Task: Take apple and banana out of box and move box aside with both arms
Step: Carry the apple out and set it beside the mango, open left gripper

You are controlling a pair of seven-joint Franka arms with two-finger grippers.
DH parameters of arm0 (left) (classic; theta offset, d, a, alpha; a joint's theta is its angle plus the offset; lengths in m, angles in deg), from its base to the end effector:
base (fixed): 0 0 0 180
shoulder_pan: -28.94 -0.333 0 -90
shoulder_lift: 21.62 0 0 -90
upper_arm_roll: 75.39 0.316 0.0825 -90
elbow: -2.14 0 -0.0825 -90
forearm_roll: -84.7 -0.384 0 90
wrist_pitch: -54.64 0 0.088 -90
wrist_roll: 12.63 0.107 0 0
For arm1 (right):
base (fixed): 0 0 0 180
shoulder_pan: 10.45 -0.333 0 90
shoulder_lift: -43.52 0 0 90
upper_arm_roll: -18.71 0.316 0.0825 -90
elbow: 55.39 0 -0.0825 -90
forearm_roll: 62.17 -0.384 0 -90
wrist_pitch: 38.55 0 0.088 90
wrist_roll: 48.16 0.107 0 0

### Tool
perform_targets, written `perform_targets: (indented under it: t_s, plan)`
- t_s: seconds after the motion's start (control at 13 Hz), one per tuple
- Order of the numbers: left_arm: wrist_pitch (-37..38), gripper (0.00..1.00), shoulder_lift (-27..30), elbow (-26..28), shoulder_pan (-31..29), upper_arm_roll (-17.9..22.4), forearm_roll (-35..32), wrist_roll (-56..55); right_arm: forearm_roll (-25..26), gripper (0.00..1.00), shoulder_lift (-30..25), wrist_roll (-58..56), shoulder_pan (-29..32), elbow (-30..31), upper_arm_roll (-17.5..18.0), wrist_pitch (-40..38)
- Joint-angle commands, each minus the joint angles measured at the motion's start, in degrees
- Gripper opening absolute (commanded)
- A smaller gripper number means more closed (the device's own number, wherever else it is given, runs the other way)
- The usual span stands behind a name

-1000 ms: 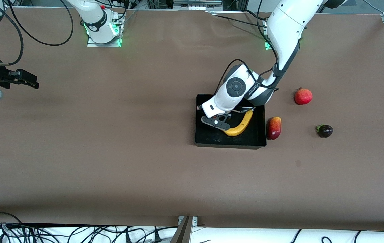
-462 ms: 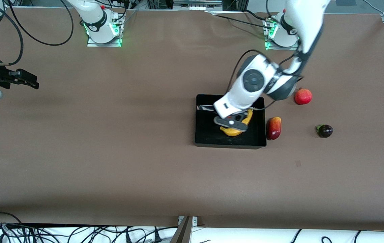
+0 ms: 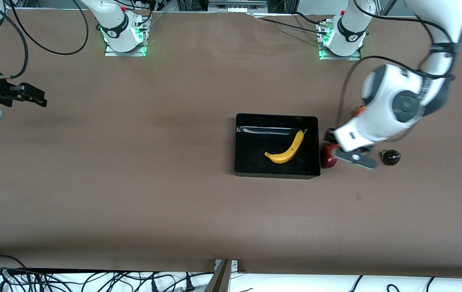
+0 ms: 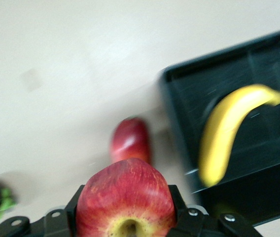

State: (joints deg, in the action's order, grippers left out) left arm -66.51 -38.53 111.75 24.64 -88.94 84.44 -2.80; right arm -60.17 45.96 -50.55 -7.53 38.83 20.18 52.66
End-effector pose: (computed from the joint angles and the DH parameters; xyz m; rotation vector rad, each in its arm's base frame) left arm 0.5993 -0.0909 0.3390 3.0322 -0.5027 -0.1310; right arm 0.5640 -0.0182 0.5678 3.1073 0.0293 -0.1496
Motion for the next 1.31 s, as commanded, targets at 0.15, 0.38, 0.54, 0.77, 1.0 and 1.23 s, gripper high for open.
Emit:
perform_targets:
  t_s: [0.15, 0.38, 0.54, 0.77, 1.0, 1.23]
  plan:
    - [-12.9, 0.0, -2.5, 9.8, -4.5, 2.7, -0.8, 7.9, -0.1, 1.0, 0.2, -0.2, 0.3, -0.8, 0.4, -0.3]
    - [-19.6, 0.0, -7.0, 11.7, -4.7, 2.7, -1.0, 7.9, -0.1, 1.0, 0.2, -0.3, 0.3, -0.7, 0.1, -0.3]
    - [-19.6, 0.0, -8.1, 11.6, -4.7, 2.7, -1.1, 8.0, -0.1, 1.0, 0.2, -0.3, 0.3, -0.7, 0.0, -0.2]
    - [-22.2, 0.13, -11.3, 11.7, -4.7, 2.8, -1.1, 8.0, -0.1, 1.0, 0.3, -0.3, 0.4, -0.7, 0.1, -0.2]
    - [-21.4, 1.0, -10.3, 11.6, -4.7, 3.1, -1.1, 7.9, -0.1, 1.0, 0.2, -0.3, 0.4, -0.7, 0.1, -0.4]
    - [-11.0, 1.0, -1.7, 9.5, -4.8, 2.5, -0.2, 7.0, -0.1, 1.0, 0.3, -0.3, 0.5, -0.7, 0.1, -0.3]
